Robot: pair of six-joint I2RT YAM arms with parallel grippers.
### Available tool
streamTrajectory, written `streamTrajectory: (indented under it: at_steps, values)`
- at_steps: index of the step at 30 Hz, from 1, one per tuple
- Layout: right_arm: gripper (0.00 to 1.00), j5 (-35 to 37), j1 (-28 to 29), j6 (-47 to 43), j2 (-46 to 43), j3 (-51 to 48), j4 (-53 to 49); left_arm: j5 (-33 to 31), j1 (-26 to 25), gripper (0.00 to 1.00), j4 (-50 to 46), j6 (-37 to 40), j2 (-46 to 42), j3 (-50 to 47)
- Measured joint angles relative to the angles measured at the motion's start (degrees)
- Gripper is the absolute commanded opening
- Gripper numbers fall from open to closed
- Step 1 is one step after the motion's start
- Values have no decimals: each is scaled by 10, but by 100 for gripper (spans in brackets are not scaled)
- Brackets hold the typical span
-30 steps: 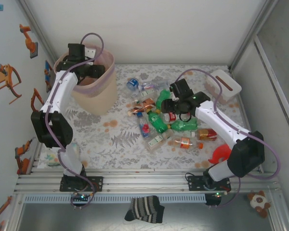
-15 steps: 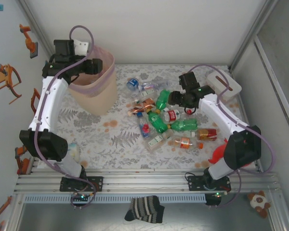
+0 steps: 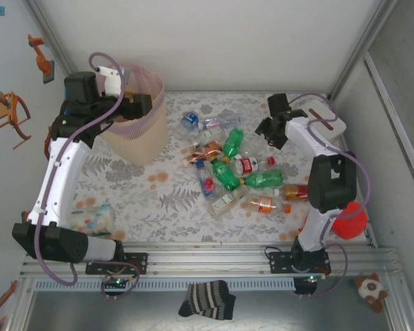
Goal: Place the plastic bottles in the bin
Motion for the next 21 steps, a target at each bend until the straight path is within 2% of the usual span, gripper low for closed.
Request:
streamTrajectory:
  at_steps: [3, 9, 12, 15, 21]
  values:
    - [69, -4, -3, 44, 35, 21, 5, 9, -9, 75, 7, -5, -6, -13]
    - [78, -27, -9, 116, 102, 35, 30, 13, -27, 75, 11, -9, -9, -20]
    - [78, -38, -9, 138, 129, 36, 44, 12, -36, 75, 11, -9, -9, -20]
    - [76, -40, -9, 151, 148, 40, 49, 12, -45, 75, 11, -9, -9, -20]
    - [64, -38, -9, 165, 150, 47, 65, 12, -56, 75, 11, -9, -9, -20]
